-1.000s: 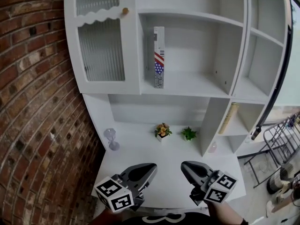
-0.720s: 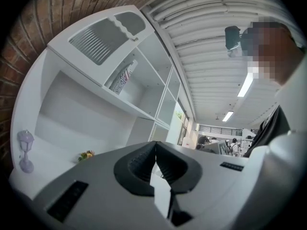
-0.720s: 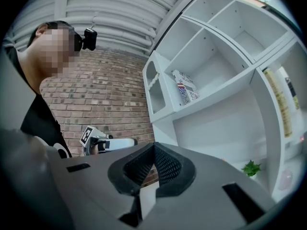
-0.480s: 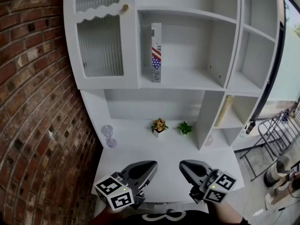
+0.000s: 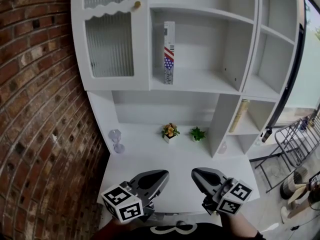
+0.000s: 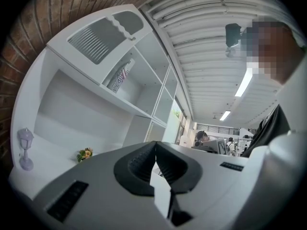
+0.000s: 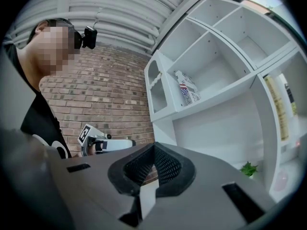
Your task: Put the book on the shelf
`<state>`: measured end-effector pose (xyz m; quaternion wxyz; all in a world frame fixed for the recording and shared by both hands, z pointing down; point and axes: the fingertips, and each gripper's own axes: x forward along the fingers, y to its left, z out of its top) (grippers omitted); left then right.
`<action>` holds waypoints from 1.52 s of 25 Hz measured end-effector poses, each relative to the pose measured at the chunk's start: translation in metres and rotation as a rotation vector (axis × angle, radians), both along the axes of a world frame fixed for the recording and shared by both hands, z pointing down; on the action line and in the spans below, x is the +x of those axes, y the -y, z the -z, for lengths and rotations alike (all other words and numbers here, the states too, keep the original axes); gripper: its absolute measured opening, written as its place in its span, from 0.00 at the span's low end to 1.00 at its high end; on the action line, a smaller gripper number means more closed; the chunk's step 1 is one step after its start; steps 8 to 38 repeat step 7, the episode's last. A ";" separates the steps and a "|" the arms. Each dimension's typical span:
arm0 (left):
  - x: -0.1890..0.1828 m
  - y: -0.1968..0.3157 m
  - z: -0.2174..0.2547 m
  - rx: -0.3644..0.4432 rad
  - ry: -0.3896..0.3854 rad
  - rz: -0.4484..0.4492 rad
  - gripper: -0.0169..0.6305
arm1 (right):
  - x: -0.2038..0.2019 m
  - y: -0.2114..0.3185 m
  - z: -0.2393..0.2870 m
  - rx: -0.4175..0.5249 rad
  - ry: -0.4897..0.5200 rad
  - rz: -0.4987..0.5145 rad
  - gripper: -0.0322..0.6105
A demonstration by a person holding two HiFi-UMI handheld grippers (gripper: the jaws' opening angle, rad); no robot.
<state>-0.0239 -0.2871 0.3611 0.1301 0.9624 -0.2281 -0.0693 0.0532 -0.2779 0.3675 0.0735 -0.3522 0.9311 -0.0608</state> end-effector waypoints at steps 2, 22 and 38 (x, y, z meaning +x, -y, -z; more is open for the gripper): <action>0.000 -0.001 -0.001 -0.003 0.004 0.002 0.03 | -0.001 -0.001 -0.002 -0.004 0.003 0.002 0.06; 0.002 -0.002 -0.003 -0.009 0.010 0.000 0.03 | 0.000 -0.001 -0.005 -0.006 -0.005 -0.002 0.06; 0.002 -0.002 -0.003 -0.009 0.010 0.000 0.03 | 0.000 -0.001 -0.005 -0.006 -0.005 -0.002 0.06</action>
